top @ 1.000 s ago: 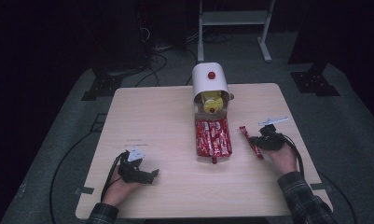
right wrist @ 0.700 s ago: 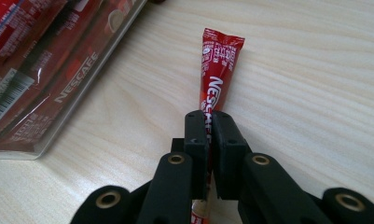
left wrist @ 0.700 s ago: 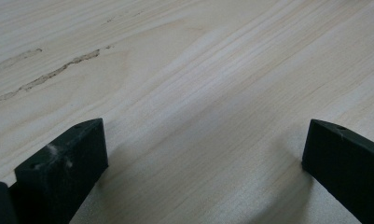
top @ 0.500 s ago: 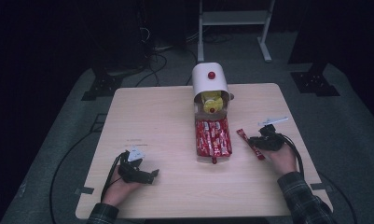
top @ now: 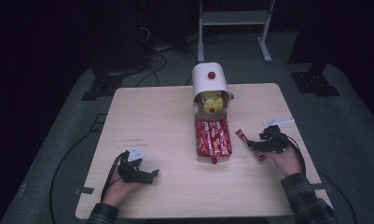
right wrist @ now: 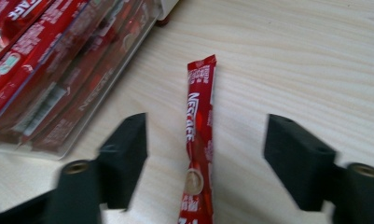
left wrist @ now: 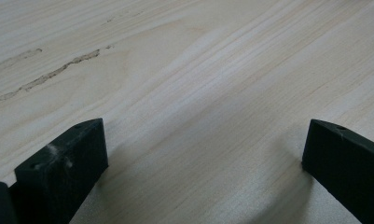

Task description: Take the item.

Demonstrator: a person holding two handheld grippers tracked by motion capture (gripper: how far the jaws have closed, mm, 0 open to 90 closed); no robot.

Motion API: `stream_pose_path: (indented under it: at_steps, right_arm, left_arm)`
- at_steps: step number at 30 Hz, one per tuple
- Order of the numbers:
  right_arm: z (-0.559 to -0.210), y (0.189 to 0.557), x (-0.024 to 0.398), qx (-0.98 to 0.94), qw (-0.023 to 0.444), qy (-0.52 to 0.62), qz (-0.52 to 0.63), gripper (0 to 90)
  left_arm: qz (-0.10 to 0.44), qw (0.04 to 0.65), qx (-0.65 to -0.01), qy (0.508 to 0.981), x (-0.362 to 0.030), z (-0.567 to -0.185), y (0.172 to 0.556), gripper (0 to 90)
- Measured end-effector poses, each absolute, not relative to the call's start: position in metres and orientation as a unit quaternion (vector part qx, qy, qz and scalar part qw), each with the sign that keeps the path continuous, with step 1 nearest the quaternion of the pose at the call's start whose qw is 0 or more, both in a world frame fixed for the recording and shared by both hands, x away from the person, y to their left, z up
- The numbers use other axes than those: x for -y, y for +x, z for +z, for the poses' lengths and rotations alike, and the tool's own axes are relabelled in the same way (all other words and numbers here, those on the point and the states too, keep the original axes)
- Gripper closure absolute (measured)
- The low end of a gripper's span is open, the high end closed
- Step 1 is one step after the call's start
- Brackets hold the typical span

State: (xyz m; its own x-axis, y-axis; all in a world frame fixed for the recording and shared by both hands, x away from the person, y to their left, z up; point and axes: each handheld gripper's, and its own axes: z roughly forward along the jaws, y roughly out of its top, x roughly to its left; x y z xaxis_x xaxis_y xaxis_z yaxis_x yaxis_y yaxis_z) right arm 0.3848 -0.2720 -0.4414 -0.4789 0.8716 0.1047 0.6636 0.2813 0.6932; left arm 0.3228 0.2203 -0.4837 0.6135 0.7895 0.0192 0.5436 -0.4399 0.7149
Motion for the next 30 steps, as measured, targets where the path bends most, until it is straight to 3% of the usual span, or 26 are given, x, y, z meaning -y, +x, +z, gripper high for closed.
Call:
stream_pose_path:
  at_steps: [3, 8, 10, 30]
  right_arm:
    - [-0.441, 0.38, 0.272, -0.786, 0.149, 0.49, 0.346, 13.3]
    - [-0.44, 0.373, 0.273, -0.785, 0.167, 0.493, 0.335, 7.4]
    - [-0.442, 0.37, 0.274, -0.786, 0.169, 0.492, 0.335, 1.0]
    - [-0.454, 0.34, 0.296, -0.776, 0.19, 0.497, 0.339, 0.8]
  left_arm:
    - [0.178, 0.344, -0.402, 0.83, -0.22, -0.484, 0.323, 0.0]
    - [0.178, 0.344, -0.402, 0.83, -0.22, -0.484, 0.323, 0.0]
    - [0.178, 0.345, -0.402, 0.829, -0.22, -0.484, 0.323, 0.0]
    - [0.179, 0.346, -0.403, 0.828, -0.22, -0.484, 0.323, 0.0]
